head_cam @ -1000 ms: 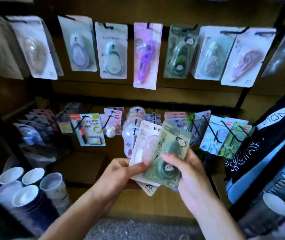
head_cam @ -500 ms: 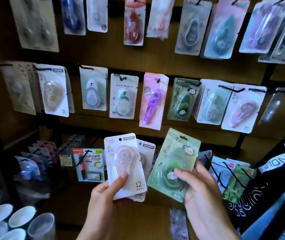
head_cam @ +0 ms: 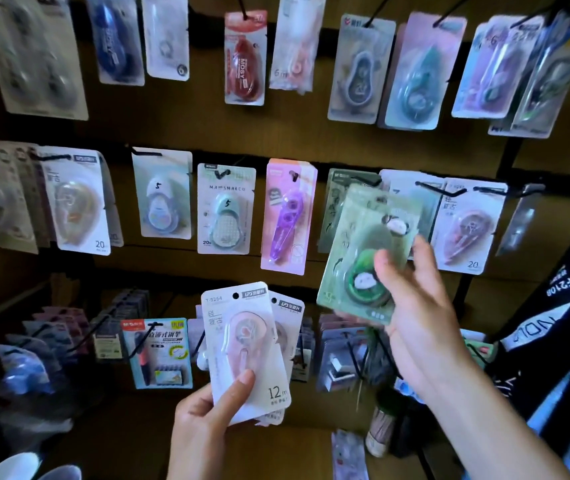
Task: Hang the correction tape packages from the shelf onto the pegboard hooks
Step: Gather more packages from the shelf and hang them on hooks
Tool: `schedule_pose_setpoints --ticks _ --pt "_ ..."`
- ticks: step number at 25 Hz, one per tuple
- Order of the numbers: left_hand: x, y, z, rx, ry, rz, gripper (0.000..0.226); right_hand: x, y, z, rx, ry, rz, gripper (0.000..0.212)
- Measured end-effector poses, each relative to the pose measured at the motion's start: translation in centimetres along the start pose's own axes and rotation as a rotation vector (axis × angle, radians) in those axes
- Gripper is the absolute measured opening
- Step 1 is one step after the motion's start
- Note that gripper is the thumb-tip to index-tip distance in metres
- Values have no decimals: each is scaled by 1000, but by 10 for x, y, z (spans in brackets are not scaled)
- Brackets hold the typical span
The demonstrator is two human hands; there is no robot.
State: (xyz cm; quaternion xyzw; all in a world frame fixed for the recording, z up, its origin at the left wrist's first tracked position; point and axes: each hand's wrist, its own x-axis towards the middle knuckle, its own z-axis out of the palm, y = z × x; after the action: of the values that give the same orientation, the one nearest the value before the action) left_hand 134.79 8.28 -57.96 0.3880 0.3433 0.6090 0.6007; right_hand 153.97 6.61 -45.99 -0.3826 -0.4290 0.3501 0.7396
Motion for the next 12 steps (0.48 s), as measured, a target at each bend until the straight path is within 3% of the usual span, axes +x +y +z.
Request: schedule_pose_setpoints --ticks 2,4,8,11,12 --pt "0 -3 3 5 -5 -12 83 18 -13 2 -50 36 -87 63" --pt "0 -7 6 24 -31 -11 82 32 -17 6 -110 47 -108 55" --pt "0 -8 9 26 -46 -28 41 38 -9 1 -128 104 -105 43" --pt "-1 -10 10 21 -53 -9 43 44 -5 -3 -137 133 -104 36" --pt "-2 -8 12 8 -49 -13 33 49 -5 -2 -163 134 -83 34"
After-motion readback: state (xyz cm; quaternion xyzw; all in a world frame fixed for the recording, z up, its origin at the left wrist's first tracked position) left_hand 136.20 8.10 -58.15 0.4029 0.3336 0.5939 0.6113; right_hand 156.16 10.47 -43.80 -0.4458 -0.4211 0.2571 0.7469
